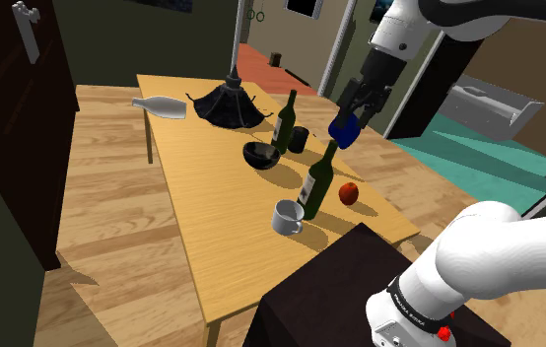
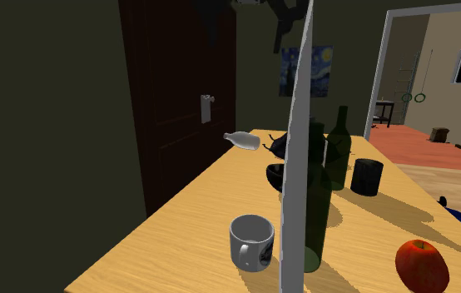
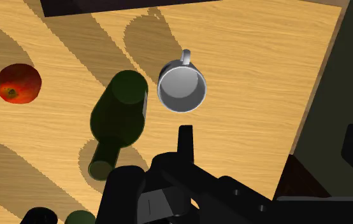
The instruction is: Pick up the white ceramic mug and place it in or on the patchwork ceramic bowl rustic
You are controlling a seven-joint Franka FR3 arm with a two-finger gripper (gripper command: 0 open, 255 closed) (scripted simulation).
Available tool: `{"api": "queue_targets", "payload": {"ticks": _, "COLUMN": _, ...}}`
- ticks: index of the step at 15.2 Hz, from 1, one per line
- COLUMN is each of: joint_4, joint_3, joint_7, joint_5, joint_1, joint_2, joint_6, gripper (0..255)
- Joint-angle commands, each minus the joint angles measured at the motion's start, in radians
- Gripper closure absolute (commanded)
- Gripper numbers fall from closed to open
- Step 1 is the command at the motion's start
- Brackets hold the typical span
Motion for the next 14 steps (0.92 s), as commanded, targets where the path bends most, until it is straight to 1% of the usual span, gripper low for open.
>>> {"api": "queue_targets", "payload": {"ticks": 1, "joint_4": 0.0, "joint_3": 0.0, "joint_7": 0.0, "joint_5": 0.0, "joint_1": 0.0, "joint_2": 0.0, "joint_6": 0.0, "gripper": 0}}
{"api": "queue_targets", "payload": {"ticks": 8, "joint_4": -0.17, "joint_3": 0.053, "joint_7": 0.02, "joint_5": -0.001, "joint_1": 0.007, "joint_2": 0.085, "joint_6": 0.255, "gripper": 0}}
{"api": "queue_targets", "payload": {"ticks": 14, "joint_4": -0.264, "joint_3": 0.099, "joint_7": 0.046, "joint_5": -0.009, "joint_1": 0.01, "joint_2": 0.231, "joint_6": 0.494, "gripper": 0}}
